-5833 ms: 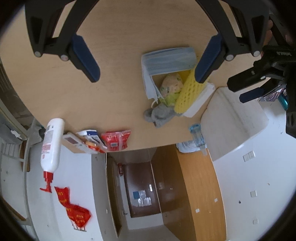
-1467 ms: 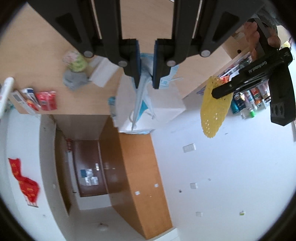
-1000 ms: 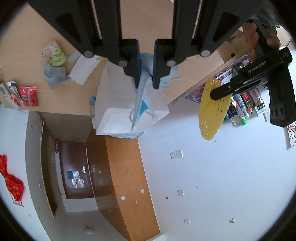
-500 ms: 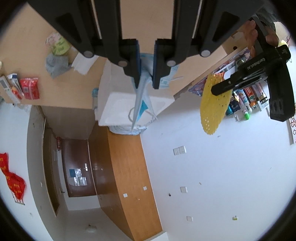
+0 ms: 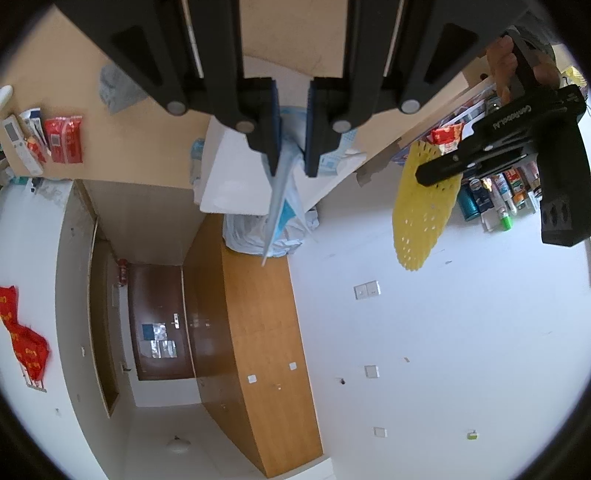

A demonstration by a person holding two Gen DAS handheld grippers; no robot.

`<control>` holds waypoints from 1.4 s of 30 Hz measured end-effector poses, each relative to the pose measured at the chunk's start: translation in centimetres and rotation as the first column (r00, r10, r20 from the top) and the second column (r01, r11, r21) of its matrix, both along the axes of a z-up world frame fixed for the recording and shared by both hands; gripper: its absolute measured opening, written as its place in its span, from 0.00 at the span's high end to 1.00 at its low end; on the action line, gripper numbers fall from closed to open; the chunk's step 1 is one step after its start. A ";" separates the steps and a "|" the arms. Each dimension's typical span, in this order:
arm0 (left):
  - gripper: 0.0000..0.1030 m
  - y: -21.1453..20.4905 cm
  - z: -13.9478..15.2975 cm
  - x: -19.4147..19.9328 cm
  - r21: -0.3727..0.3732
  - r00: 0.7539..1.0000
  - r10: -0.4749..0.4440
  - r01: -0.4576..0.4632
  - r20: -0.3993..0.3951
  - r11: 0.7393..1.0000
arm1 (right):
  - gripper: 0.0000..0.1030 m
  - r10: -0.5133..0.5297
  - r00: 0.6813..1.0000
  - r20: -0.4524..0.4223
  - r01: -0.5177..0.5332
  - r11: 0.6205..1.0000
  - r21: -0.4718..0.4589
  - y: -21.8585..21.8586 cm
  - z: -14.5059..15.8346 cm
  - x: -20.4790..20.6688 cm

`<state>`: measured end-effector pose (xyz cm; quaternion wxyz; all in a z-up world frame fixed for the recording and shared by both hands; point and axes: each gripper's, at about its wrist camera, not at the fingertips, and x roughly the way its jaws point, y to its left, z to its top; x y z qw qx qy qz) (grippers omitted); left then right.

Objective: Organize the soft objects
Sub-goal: 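Carry the yellow net and blue mask over the white foam box with both tools, then open the left tool to drop the yellow net into the foam box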

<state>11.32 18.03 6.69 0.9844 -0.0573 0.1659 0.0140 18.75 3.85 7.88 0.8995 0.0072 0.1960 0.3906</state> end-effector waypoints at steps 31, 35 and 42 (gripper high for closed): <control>0.82 1.5 -1.5 11.7 0.008 0.987 -0.102 0.104 -0.122 0.995 | 0.86 -0.083 0.996 -0.025 0.083 0.996 -0.025 1.0 -0.7 6.2; 0.82 1.6 -1.7 12.6 -0.007 0.984 -0.105 0.105 -0.144 0.994 | 0.86 -0.091 0.995 -0.026 0.091 0.996 -0.026 1.1 -0.6 6.3; 0.76 1.2 -1.9 13.3 0.018 0.985 -0.084 0.088 -0.149 0.996 | 0.86 -0.104 0.994 -0.024 0.104 0.994 -0.023 1.0 -0.4 6.4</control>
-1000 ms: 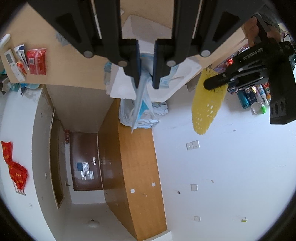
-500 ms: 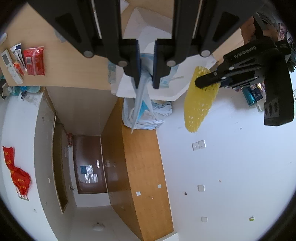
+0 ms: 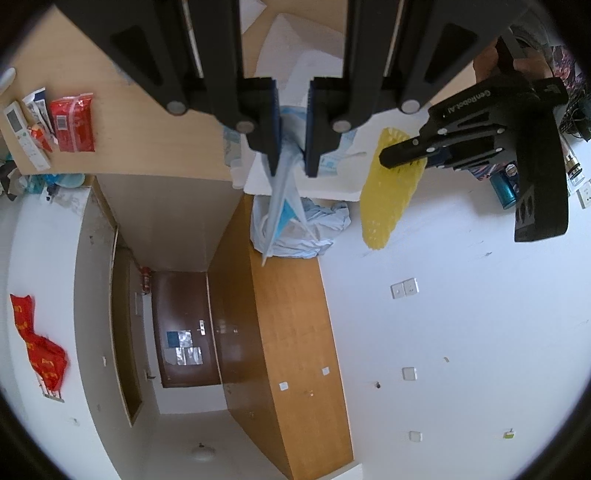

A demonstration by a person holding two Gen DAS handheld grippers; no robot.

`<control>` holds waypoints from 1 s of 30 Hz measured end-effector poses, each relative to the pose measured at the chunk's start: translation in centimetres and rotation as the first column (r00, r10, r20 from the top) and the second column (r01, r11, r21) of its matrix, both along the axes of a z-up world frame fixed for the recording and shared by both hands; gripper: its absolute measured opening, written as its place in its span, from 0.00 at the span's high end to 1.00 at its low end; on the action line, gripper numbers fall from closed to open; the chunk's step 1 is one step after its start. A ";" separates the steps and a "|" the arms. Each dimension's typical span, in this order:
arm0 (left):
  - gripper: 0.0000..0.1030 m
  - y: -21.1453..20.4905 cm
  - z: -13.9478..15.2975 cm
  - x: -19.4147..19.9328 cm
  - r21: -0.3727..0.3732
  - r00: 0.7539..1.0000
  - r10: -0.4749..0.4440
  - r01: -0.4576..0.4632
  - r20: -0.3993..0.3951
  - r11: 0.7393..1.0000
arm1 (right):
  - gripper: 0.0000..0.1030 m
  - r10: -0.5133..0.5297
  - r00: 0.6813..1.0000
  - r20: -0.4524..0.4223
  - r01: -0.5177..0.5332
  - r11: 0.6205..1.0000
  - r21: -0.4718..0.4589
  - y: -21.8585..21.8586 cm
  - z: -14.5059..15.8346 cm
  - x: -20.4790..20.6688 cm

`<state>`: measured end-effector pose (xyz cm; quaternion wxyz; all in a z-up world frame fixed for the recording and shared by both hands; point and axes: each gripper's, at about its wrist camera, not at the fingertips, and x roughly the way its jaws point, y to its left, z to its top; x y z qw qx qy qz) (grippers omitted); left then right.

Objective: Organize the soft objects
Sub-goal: 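Open the left tool to drop the yellow net into the foam box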

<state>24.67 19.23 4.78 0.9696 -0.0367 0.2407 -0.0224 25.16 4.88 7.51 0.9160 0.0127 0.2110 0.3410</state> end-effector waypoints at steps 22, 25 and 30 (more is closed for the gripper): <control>0.02 0.6 0.8 -3.2 0.025 0.989 0.108 -0.111 0.104 0.993 | 0.86 0.008 1.000 0.004 -0.008 1.000 -0.007 0.2 0.1 -0.1; 0.02 0.6 0.8 -3.4 0.031 0.987 0.126 -0.129 0.099 0.991 | 0.86 0.021 1.000 0.002 -0.021 1.000 -0.011 0.6 0.2 -0.2; 0.02 2.1 1.0 -4.5 0.006 0.979 0.173 -0.174 0.112 0.985 | 0.86 0.034 0.999 -0.006 -0.034 0.999 -0.022 1.4 0.1 0.2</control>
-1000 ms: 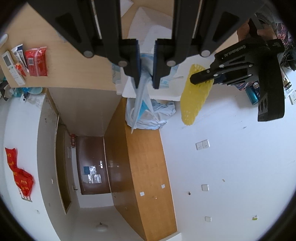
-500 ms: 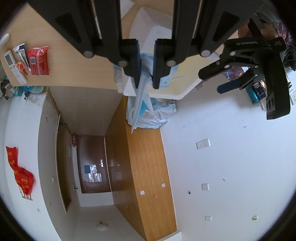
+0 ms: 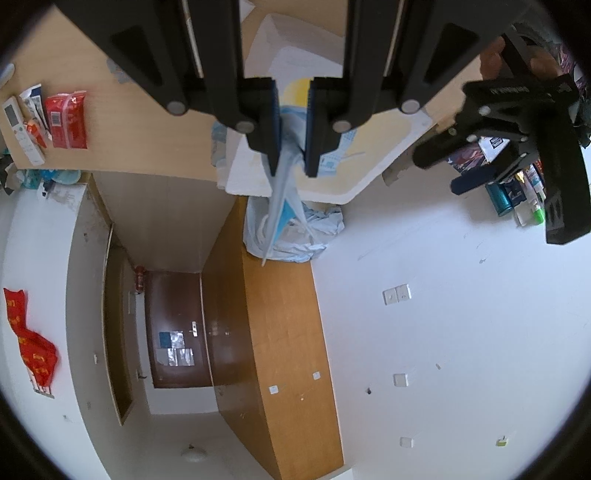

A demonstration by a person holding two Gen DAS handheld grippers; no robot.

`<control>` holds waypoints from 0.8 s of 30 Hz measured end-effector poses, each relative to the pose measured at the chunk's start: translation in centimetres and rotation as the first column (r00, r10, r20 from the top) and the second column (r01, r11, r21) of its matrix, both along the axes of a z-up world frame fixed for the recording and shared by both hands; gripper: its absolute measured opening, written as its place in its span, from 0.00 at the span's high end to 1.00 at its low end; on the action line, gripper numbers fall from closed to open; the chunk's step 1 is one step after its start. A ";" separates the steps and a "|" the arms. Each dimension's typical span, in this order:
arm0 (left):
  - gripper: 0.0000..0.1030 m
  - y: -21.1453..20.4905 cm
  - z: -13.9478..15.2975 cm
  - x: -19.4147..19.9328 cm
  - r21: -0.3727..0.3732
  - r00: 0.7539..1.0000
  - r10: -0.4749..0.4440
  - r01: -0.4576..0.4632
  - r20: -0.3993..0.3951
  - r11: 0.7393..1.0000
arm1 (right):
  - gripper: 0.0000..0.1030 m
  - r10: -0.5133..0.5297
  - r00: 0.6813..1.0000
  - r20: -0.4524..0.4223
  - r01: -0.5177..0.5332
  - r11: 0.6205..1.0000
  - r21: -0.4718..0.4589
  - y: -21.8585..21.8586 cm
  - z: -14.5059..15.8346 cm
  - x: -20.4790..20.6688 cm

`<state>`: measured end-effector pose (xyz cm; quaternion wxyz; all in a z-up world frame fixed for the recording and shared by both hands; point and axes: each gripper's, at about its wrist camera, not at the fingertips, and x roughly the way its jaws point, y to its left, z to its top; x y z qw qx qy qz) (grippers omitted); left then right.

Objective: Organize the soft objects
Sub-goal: 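Open the left tool to drop the yellow net into the foam box, then open the right tool to drop the blue mask into the foam box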

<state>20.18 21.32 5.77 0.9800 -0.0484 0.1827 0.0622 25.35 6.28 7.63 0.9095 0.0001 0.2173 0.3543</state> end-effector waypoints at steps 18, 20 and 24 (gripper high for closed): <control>0.02 2.8 0.3 -2.3 -0.009 0.997 0.070 -0.070 0.018 0.998 | 0.86 0.066 0.998 -0.017 -0.066 0.997 -0.035 3.7 -0.7 0.4; 0.02 3.1 0.3 -2.3 -0.018 0.997 0.072 -0.072 0.019 0.997 | 0.84 0.065 0.998 -0.016 -0.065 0.997 -0.028 3.7 -0.7 0.4; 0.01 3.0 0.3 -2.3 -0.022 0.997 0.077 -0.076 0.017 0.997 | 0.46 0.045 0.999 0.001 -0.045 0.998 -0.033 3.5 -0.8 0.2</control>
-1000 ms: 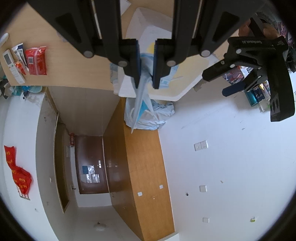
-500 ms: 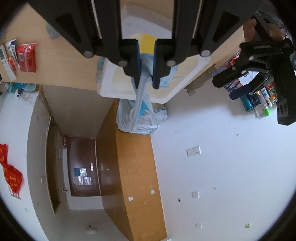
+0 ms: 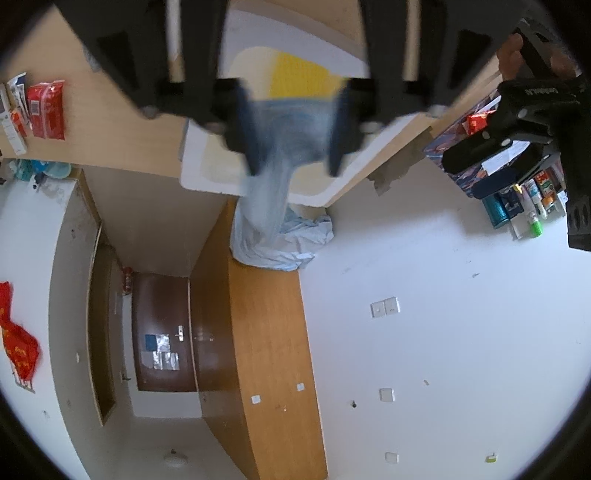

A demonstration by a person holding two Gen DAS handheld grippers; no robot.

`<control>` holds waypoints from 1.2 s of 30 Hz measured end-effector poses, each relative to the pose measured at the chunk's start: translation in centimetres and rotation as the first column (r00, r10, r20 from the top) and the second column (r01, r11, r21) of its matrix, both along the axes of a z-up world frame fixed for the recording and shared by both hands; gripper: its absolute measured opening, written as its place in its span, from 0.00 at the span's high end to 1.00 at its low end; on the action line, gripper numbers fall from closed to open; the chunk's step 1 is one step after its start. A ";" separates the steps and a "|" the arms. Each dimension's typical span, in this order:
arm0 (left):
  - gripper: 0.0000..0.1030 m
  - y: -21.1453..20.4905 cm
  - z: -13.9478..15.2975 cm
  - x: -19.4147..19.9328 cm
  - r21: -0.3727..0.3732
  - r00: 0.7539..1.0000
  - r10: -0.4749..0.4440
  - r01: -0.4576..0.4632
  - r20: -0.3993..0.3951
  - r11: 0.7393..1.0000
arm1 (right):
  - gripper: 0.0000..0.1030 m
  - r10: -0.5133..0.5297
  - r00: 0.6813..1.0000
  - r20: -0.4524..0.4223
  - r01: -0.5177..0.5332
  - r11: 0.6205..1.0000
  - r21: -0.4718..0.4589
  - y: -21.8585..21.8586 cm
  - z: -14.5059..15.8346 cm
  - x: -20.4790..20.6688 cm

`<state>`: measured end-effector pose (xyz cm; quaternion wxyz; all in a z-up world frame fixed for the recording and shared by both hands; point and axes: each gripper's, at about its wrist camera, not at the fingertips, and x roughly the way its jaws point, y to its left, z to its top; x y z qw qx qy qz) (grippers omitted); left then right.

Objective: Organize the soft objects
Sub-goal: 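Open the right tool to drop the blue mask into the foam box, then move both open tools back toward the remaining desk items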

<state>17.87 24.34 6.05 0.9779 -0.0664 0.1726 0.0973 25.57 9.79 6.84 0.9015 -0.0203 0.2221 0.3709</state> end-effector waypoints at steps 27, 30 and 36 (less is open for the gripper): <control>0.01 -1.9 0.8 -0.7 0.004 0.999 -0.032 0.032 0.017 0.999 | 0.00 -0.075 0.996 0.056 0.075 0.997 0.009 -2.3 1.0 -1.3; 0.01 -2.4 1.1 -0.9 0.001 0.999 -0.039 0.039 0.023 0.999 | 0.00 -0.078 0.996 0.047 0.077 0.997 0.024 -3.0 1.3 -1.3; 0.01 -4.1 1.4 -0.7 0.006 0.997 -0.068 0.068 0.020 0.998 | 0.00 -0.127 0.990 0.065 0.126 0.992 0.025 -5.2 1.5 -2.0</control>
